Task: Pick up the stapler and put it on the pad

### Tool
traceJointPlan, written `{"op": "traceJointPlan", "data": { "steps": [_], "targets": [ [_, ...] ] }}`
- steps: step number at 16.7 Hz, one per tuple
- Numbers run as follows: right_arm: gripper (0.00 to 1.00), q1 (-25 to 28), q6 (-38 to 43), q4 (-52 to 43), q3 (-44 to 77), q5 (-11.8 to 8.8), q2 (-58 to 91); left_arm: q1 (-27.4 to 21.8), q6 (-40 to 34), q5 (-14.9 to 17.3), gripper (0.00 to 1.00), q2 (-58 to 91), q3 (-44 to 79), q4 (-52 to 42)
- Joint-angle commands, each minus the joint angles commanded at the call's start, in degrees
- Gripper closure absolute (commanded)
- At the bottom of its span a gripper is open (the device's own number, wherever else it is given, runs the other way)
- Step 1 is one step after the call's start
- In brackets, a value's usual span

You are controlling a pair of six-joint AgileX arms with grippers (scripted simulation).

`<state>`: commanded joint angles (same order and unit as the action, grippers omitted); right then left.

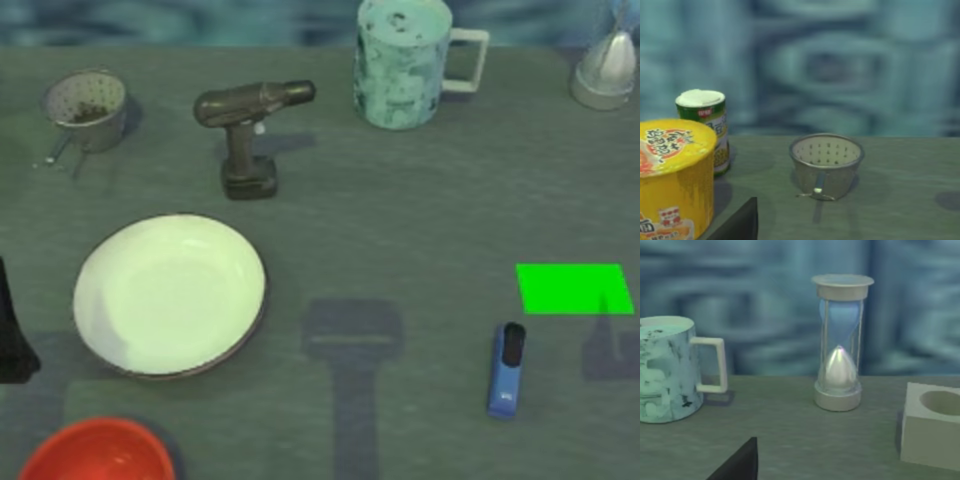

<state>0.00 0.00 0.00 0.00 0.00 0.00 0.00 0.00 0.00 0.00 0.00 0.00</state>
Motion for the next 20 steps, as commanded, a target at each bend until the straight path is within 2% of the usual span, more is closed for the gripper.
{"op": "traceJointPlan", "data": {
  "steps": [4, 8, 20],
  "targets": [
    [0.00, 0.76, 1.05, -1.40, 1.74, -0.06, 1.80, 0.00, 0.00, 0.00, 0.00, 0.00, 0.00, 0.00],
    [0.00, 4.55, 6.68, -8.98, 11.05, -0.14, 12.71, 0.00, 0.00, 0.00, 0.00, 0.00, 0.00, 0.00],
    [0.00, 22.40, 32.90, -47.11, 53.51, 0.11, 76.52, 0.00, 0.00, 0.00, 0.00, 0.00, 0.00, 0.00]
  ]
}}
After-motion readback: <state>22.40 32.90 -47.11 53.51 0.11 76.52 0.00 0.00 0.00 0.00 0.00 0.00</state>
